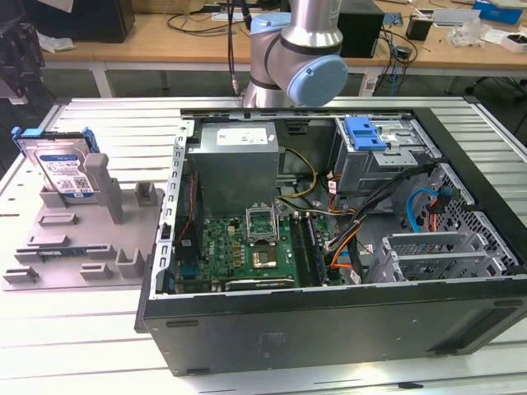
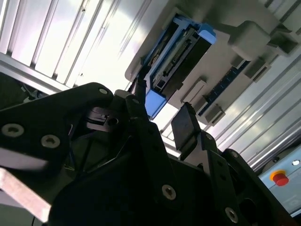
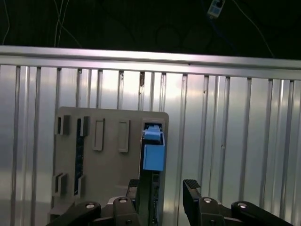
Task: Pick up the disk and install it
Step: 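Pick up the disk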
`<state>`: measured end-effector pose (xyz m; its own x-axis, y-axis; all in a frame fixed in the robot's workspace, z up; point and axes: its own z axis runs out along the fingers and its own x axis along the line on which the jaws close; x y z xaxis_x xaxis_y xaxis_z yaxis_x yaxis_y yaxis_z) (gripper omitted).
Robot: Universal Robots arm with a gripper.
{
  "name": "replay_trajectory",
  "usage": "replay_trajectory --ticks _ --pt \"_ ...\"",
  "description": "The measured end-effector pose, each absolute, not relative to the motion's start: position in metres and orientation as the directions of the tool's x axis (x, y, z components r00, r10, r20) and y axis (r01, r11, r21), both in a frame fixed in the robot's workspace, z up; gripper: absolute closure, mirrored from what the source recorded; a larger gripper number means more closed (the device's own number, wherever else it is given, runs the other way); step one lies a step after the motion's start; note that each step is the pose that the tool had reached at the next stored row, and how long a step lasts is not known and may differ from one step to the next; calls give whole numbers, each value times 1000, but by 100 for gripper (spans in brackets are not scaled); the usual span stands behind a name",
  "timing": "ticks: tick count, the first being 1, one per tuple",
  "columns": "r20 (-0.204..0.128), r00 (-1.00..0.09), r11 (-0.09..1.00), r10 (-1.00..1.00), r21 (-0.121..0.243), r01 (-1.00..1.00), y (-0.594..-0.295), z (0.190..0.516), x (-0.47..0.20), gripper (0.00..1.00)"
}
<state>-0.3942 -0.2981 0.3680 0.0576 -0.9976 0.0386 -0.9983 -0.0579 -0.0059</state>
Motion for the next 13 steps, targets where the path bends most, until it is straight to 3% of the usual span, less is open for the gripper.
replay_trajectory --ticks 13 --pt "16 44 -45 -999 -12 -999 -306 361 -398 50"
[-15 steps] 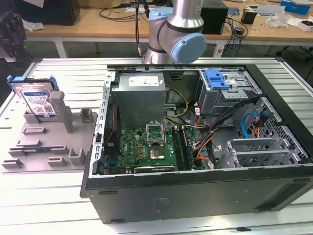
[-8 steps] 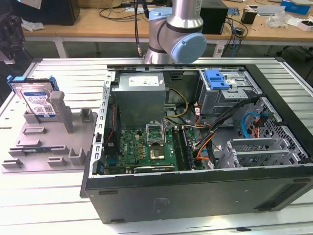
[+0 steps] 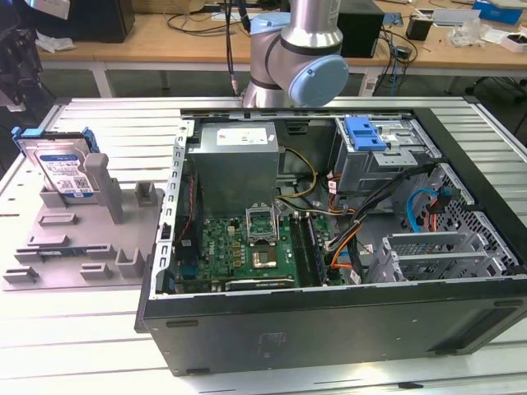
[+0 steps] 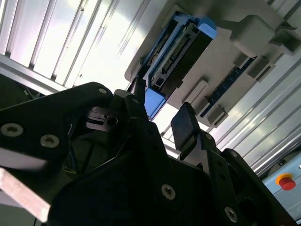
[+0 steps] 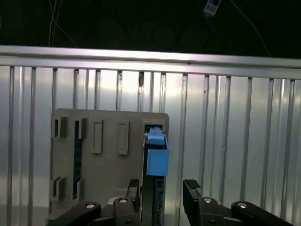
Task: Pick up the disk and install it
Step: 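Pick up the disk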
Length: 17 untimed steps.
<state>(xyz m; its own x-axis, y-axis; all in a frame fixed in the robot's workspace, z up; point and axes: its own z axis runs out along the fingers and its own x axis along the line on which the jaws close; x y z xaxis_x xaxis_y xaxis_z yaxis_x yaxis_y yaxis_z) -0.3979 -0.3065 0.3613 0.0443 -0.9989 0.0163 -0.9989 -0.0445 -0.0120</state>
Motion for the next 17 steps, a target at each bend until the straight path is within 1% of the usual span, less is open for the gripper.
replay_trajectory --ticks 8,17 --pt "15 17 -17 -1000 19 -1000 -306 360 -398 50" --pt "15 17 -17 -1000 21 -1000 -307 356 -398 50"
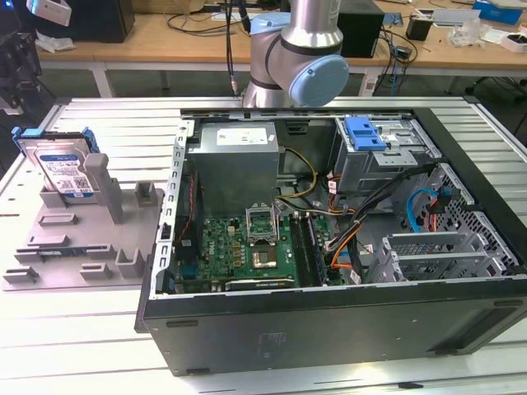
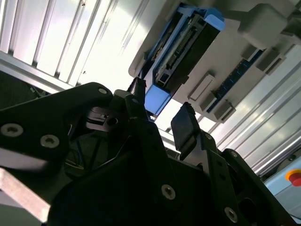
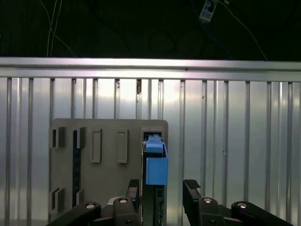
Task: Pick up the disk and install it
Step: 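Pick up the disk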
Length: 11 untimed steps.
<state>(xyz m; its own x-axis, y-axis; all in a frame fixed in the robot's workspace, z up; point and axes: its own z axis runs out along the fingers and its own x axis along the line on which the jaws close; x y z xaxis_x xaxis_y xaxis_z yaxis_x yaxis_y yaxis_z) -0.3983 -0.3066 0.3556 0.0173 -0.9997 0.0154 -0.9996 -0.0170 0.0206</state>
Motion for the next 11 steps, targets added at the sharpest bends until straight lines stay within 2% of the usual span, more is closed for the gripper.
replay_trajectory --ticks 11 --pt "15 17 -17 -1000 21 -1000 -307 348 -402 50"
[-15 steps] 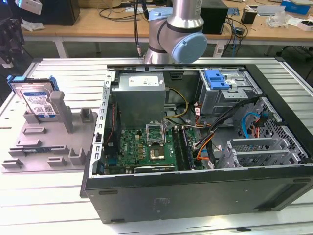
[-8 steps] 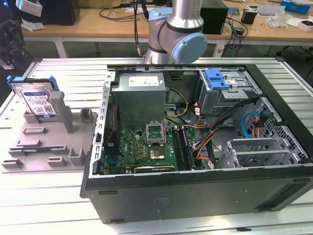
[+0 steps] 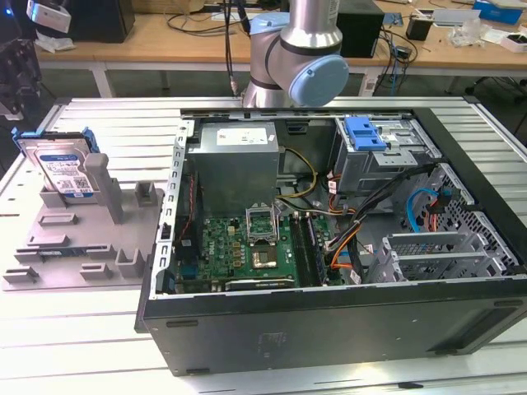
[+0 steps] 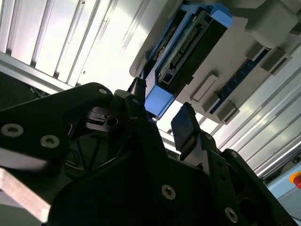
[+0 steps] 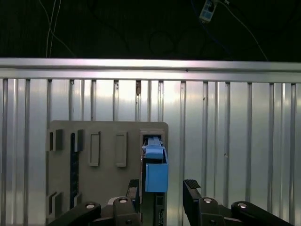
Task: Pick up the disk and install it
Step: 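Pick up the disk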
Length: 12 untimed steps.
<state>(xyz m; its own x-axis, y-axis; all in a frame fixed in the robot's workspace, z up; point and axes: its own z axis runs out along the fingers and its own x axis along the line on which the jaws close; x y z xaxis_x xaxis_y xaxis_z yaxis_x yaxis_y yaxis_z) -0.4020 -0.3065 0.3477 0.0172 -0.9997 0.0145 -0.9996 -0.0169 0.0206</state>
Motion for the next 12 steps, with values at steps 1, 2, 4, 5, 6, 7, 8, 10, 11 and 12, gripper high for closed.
replay_trajectory --ticks 1,2,4,5,6,7,8,10,11,12 --pt "14 17 -17 -1000 21 -1000 -307 347 -402 50" --pt "15 18 -18 -1000 21 -1000 -307 347 -403 50" --pt "15 19 -19 -1000 21 -1000 -307 345 -403 50" --pt "15 20 -19 -1000 21 -1000 -307 345 -403 50" --pt "15 20 -20 -1000 21 -1000 -307 344 -404 50" --pt "15 20 -20 -1000 21 -1000 -307 344 -404 50" --pt "15 21 -20 -1000 21 -1000 -307 343 -404 50" --pt "15 22 -21 -1000 21 -1000 -307 342 -404 50" --pt "15 22 -21 -1000 20 -1000 -308 342 -404 50" --pt "14 22 -22 -1000 20 -1000 -308 341 -404 50"
